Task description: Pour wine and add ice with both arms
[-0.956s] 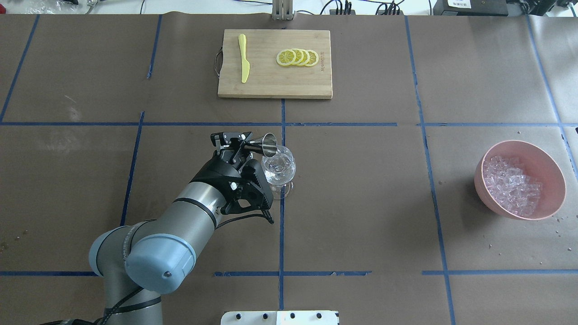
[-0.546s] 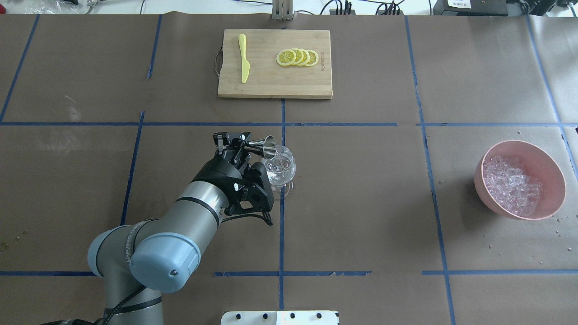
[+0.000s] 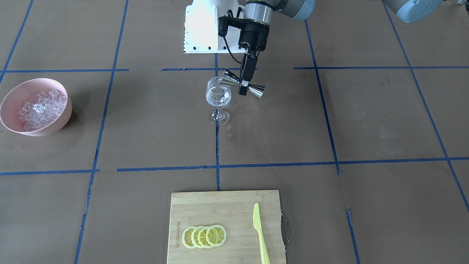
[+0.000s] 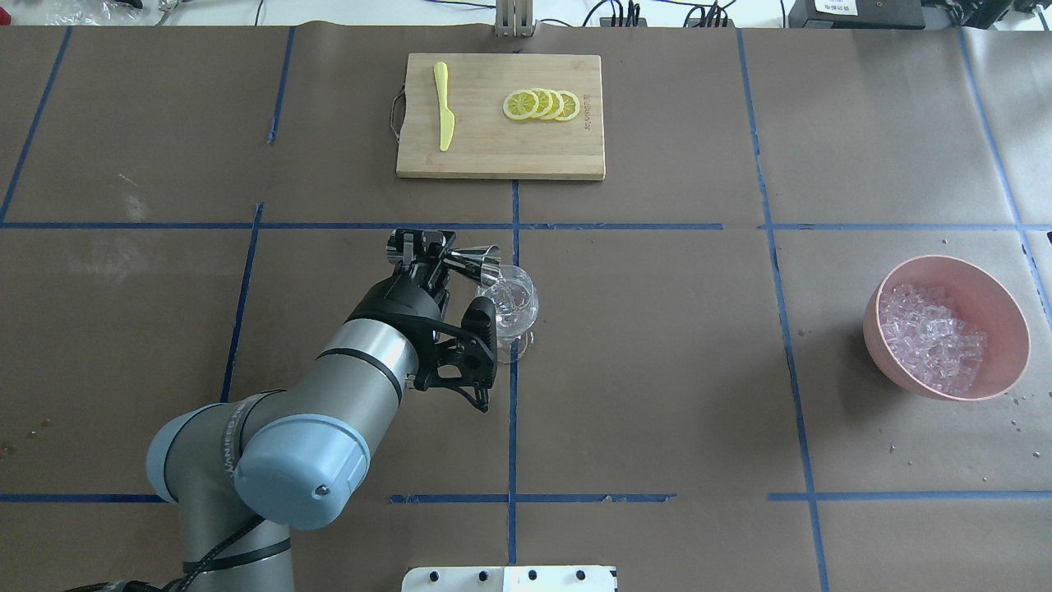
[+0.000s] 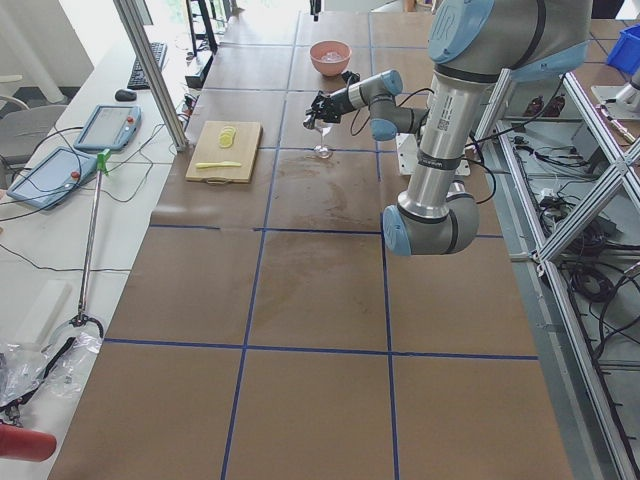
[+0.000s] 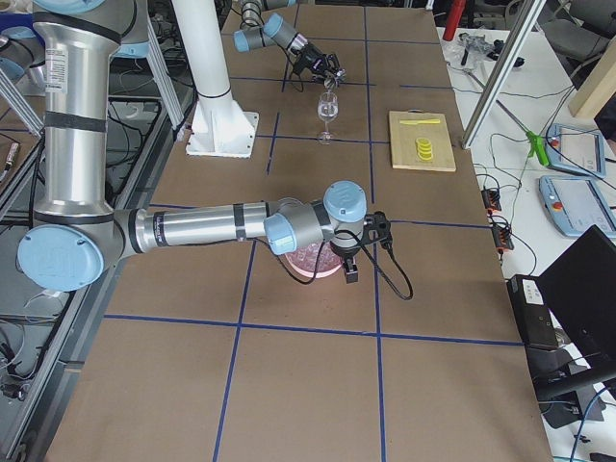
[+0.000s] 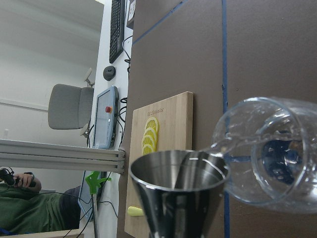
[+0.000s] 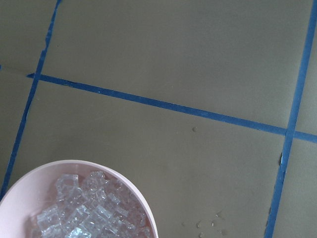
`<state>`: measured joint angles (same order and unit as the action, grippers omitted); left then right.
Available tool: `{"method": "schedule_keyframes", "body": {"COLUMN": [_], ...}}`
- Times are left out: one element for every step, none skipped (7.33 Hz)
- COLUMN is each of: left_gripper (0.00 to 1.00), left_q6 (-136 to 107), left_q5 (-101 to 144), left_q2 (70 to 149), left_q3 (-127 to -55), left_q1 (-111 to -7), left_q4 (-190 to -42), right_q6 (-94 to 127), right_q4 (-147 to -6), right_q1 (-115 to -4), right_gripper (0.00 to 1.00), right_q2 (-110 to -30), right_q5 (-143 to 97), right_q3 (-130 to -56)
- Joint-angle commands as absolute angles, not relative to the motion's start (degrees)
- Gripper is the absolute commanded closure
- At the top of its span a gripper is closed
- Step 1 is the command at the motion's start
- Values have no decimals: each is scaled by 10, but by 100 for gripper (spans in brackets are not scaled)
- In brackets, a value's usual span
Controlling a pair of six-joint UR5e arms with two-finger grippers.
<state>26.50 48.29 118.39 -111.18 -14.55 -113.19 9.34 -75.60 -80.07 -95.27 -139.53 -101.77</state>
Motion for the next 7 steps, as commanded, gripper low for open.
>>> {"method": "schedule_keyframes", "body": {"left_gripper": [100,100,100,100,100,100,100], "left_q6": [298,299,307,320,323,323,316], "left_q5": [483,483,484,484,484,484,484], "left_q2": [1198,1213,1223,1229,1228,1229,1228], "left_q3": [-1121,-1121,-1122,-1124,-1123,-1123,-1122], "left_q1": [-151,-151,-151,-151,-151,-151,-152], "left_q4": [-1081,-1052,-1009,-998,-996,-997,-1000], "right_q6": [95,95,95,95,95,95,96], "right_q4": [-756,-756,-756,-756,-756,-756,-756], "right_q1": [-801,-801,-801,-801,-801,-801,-801], "right_gripper": [0,0,0,0,0,0,0], "right_q2": [-953,-953,-953,-953,-954,-954,-954], "right_q5": [-1396,-1396,-1395,-1395,-1396,-1396,-1396], "right_q3": [-1018,-1018,-1017,-1017,-1018,-1019,-1020]}}
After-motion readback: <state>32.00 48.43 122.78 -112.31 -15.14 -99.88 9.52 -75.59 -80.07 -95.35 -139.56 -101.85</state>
